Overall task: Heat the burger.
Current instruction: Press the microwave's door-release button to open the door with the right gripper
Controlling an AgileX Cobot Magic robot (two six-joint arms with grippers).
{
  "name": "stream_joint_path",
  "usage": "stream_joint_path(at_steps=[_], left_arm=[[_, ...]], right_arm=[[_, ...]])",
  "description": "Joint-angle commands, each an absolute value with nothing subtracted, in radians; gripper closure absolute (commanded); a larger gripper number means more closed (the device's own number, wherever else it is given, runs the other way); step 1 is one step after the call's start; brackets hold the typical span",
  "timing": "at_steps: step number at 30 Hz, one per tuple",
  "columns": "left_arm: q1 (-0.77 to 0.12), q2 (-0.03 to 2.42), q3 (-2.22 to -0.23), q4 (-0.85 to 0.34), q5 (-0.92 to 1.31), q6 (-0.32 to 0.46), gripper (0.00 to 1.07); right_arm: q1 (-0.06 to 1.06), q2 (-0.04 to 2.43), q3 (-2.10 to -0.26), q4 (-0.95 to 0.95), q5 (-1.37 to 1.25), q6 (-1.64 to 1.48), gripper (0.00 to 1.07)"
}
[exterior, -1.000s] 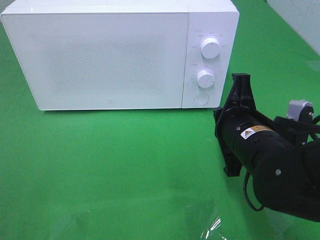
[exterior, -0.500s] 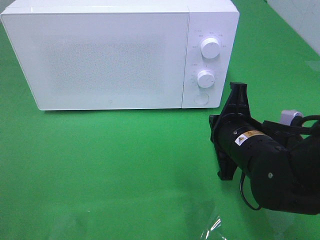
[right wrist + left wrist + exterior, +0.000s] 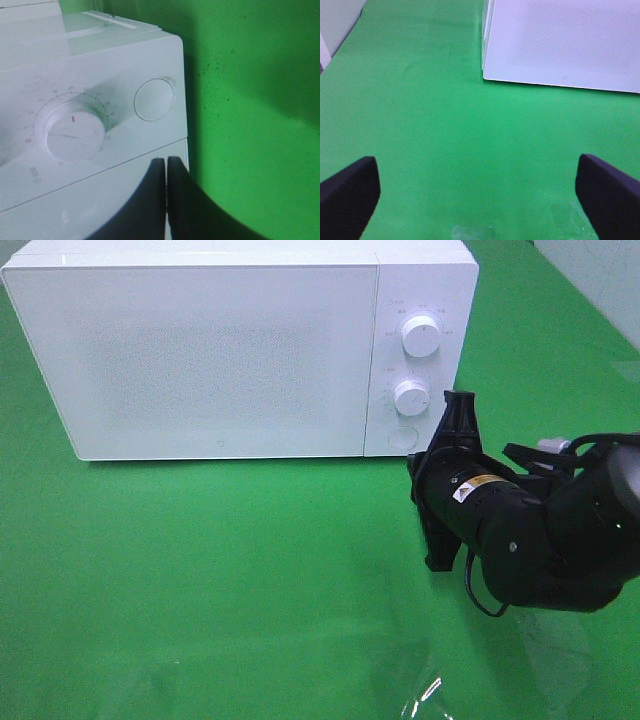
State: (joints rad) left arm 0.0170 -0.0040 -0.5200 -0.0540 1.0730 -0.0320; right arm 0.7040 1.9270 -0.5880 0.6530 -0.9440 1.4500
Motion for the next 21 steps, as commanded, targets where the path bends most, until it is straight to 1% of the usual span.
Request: stream_joint_path(at_steps=[1,4,6,11,21], left_arm=[[0.019,-0.01,-0.517,-0.059,1.066,-0.033,0.08],[0.019,-0.01,-0.517,-0.059,1.066,-0.033,0.08],[0.019,-0.01,-0.517,-0.059,1.066,-0.033,0.08],[0.019,-0.01,-0.517,-0.059,1.066,-0.033,0.08],[0.019,-0.01,-0.517,-0.059,1.066,-0.033,0.08]], right_arm=[[0.665,1.959,-0.631,0.618,-0.913,1.459,1.07],[0.656,1.968,-0.641,0.613,-0.906,1.459,1.07],[0.619,1.997,-0.675,0.582,-0.899,1.463,1.07],[0.585,2.024,-0.726,0.554,-0.87,1.462,1.07],[0.541,2.092,-0.816,0.532,-0.845,1.458,1.07]])
